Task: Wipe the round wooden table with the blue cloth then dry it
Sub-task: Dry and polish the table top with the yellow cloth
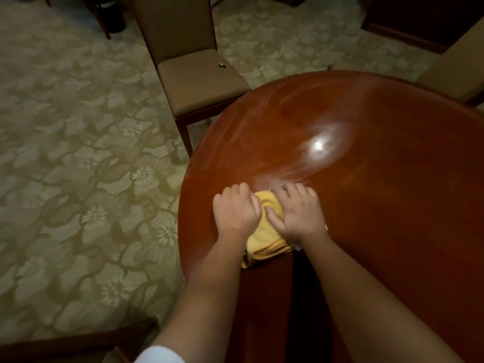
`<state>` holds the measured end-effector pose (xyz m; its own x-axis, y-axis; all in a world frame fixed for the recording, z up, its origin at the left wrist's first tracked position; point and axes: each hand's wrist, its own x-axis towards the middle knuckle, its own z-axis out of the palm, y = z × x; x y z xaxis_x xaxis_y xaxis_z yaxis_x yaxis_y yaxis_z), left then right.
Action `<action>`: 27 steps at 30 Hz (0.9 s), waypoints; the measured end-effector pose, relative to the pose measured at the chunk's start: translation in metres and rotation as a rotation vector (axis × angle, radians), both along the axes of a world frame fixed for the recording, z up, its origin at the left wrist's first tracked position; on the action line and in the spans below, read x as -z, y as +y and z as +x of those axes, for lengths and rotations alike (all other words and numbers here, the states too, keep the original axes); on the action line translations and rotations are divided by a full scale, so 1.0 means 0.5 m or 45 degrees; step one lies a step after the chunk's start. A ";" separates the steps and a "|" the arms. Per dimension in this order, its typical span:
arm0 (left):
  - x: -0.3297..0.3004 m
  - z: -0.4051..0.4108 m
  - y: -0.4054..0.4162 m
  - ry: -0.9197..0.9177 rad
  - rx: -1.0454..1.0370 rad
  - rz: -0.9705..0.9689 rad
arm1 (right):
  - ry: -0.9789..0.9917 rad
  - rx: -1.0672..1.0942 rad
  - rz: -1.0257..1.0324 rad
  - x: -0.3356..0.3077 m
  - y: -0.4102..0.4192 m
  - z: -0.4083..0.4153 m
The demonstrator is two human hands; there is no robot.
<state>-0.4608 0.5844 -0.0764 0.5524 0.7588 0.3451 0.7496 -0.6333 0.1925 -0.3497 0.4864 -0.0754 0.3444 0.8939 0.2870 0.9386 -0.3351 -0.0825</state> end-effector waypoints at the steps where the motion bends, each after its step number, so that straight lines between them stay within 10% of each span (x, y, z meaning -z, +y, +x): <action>1: -0.002 -0.003 -0.004 0.003 0.005 0.006 | 0.000 0.005 -0.013 -0.002 -0.003 -0.003; 27: -0.003 -0.085 -0.354 0.031 0.028 -0.026 | 0.092 -0.022 -0.106 -0.011 -0.357 -0.081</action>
<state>-0.5034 0.4074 -0.0750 0.5767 0.7533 0.3161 0.7403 -0.6455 0.1877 -0.3902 0.3080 -0.0697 0.3457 0.9197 0.1862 0.9369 -0.3274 -0.1226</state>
